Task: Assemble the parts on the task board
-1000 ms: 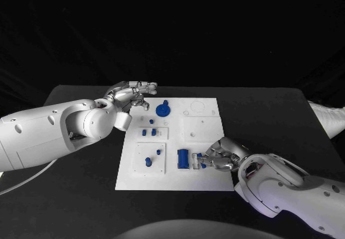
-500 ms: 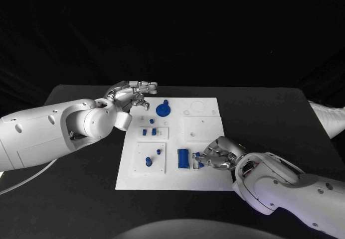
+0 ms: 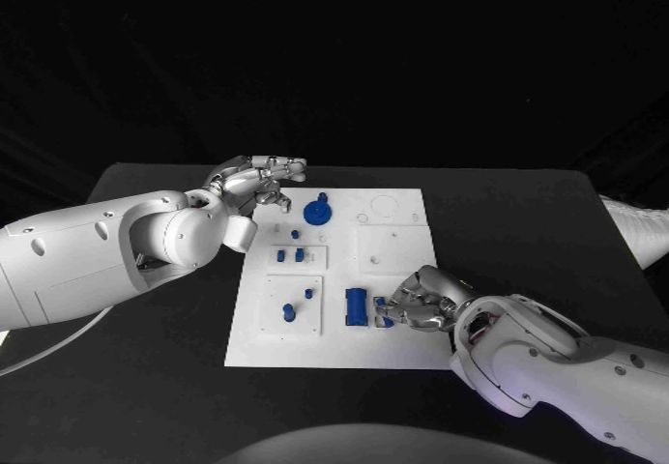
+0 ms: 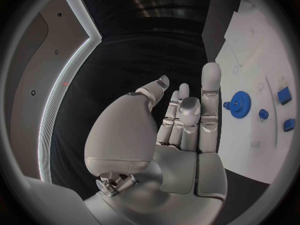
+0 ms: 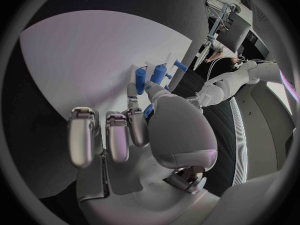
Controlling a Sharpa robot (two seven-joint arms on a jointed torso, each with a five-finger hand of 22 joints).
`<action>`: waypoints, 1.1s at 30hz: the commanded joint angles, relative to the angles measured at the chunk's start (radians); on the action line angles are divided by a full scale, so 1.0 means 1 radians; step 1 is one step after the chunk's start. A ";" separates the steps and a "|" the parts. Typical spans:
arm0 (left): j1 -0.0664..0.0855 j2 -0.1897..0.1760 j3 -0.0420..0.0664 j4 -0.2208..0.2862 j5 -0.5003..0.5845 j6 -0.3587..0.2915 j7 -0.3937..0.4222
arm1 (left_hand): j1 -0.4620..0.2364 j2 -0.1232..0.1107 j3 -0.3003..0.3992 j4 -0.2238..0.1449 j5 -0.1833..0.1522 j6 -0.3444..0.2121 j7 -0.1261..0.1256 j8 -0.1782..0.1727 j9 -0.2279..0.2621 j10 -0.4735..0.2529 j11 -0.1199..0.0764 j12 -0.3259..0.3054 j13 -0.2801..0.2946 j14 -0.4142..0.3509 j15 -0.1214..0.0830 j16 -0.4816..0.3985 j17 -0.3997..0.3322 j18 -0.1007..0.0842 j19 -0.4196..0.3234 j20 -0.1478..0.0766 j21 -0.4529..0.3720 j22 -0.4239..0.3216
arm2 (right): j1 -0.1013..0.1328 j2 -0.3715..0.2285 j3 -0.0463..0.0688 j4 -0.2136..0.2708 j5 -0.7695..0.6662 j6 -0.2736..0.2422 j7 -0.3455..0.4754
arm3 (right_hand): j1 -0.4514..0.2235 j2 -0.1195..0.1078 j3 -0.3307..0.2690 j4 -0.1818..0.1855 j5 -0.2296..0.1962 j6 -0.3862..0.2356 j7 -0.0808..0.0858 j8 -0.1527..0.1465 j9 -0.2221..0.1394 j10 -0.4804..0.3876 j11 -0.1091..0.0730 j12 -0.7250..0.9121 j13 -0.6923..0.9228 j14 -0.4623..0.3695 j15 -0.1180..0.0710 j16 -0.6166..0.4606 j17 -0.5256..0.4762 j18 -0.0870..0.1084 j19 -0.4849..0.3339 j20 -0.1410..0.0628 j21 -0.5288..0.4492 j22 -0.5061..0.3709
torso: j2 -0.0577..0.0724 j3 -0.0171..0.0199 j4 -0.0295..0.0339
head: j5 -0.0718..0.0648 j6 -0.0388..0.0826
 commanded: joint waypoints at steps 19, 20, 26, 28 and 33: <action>0.000 0.000 0.000 0.002 -0.004 0.021 0.005 | 0.007 0.006 0.001 -0.003 0.003 -0.009 -0.002 0.004 0.001 -0.008 0.001 0.003 -0.001 -0.008 0.001 -0.004 -0.001 0.021 -0.009 0.000 -0.005 -0.001 | -0.001 0.009 0.000 -0.012 -0.017 0.014 0.023 | -0.086 0.006 -0.073 0.057 -0.005 0.027 -0.008 0.020 0.016 0.027 -0.010 -0.003 0.149 0.105 -0.009 0.001 0.257 -0.009 0.036 -0.009 0.002 0.083 | 0.000 -0.0002 0.0006 | -0.002 0.000; 0.000 0.000 0.000 0.002 -0.004 0.021 0.004 | 0.007 0.006 0.001 -0.003 0.003 -0.009 -0.002 0.004 0.001 -0.008 0.001 0.003 -0.001 -0.008 0.001 -0.004 -0.001 0.021 -0.009 0.000 -0.005 -0.001 | -0.001 0.010 0.000 -0.013 -0.017 0.014 0.024 | -0.087 0.006 -0.075 0.058 -0.005 0.027 -0.008 0.020 0.017 0.027 -0.010 -0.003 0.149 0.105 -0.009 0.001 0.257 -0.009 0.036 -0.009 0.002 0.083 | 0.000 -0.0002 0.0006 | -0.002 0.000; 0.000 0.001 0.000 0.002 -0.004 0.021 0.004 | 0.007 0.006 0.001 -0.003 0.003 -0.009 -0.002 0.004 0.001 -0.008 0.001 0.003 -0.001 -0.008 0.001 -0.004 -0.001 0.021 -0.009 0.000 -0.005 -0.001 | -0.001 0.015 0.000 -0.019 -0.021 0.014 0.029 | -0.097 0.005 -0.097 0.070 -0.007 0.027 -0.009 0.025 0.021 0.027 -0.011 -0.003 0.150 0.105 -0.010 0.000 0.257 -0.009 0.036 -0.010 0.002 0.083 | 0.000 0.0000 0.0000 | 0.000 0.000; 0.000 0.001 0.000 0.002 -0.004 0.021 0.004 | 0.007 0.006 0.001 -0.003 0.003 -0.009 -0.002 0.004 0.001 -0.008 0.001 0.003 -0.001 -0.008 0.001 -0.004 -0.001 0.021 -0.009 0.000 -0.005 -0.001 | -0.001 0.015 0.000 -0.020 -0.022 0.014 0.031 | -0.098 0.004 -0.101 0.071 -0.007 0.027 -0.009 0.025 0.022 0.027 -0.012 -0.003 0.150 0.105 -0.010 0.000 0.257 -0.009 0.036 -0.010 0.001 0.083 | 0.000 -0.0001 -0.0002 | -0.001 0.000; 0.000 0.001 0.000 0.001 -0.004 0.021 0.004 | 0.007 0.006 0.001 -0.003 0.003 -0.009 -0.002 0.004 0.001 -0.008 0.001 0.003 -0.001 -0.008 0.001 -0.004 -0.001 0.021 -0.009 0.000 -0.005 -0.001 | -0.001 0.008 0.000 -0.016 -0.027 0.014 0.045 | -0.092 0.001 -0.110 0.068 -0.010 0.025 -0.010 0.027 0.024 0.027 -0.012 -0.003 0.150 0.104 -0.010 0.000 0.256 -0.009 0.036 -0.011 0.001 0.082 | 0.000 0.0003 0.0000 | 0.000 0.000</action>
